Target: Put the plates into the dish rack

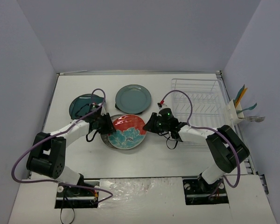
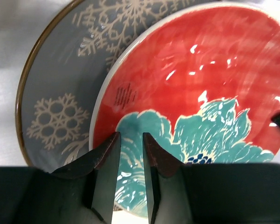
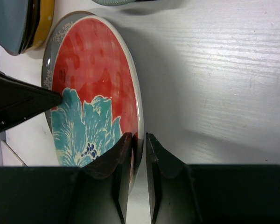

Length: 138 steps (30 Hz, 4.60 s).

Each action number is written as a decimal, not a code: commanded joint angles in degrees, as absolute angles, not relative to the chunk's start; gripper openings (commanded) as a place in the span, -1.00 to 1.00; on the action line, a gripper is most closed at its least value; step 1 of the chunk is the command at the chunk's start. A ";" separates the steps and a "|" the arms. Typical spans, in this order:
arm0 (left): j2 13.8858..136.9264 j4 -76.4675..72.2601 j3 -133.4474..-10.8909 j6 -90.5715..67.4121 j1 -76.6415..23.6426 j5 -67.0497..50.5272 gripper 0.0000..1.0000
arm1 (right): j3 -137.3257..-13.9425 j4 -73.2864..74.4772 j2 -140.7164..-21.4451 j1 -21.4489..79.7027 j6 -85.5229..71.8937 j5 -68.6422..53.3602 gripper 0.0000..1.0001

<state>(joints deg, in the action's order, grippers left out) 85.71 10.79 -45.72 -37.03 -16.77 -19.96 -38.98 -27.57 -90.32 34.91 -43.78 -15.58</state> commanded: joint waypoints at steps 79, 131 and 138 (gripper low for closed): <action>52.43 32.04 -51.82 -13.71 -18.81 7.65 0.94 | -88.64 -0.44 -80.94 -11.78 22.80 -0.53 -1.00; 57.92 35.10 -51.96 -21.60 -18.72 10.22 0.94 | -73.48 -12.09 -84.09 -14.76 11.93 -2.05 0.24; 57.26 36.89 -51.55 -28.79 -18.26 10.46 0.94 | -72.60 -8.86 -74.47 -14.26 6.68 -2.77 0.87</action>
<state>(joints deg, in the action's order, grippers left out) 58.02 36.62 -48.28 -22.03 -18.97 9.32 -73.04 -6.00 -83.09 -14.59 11.87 -1.77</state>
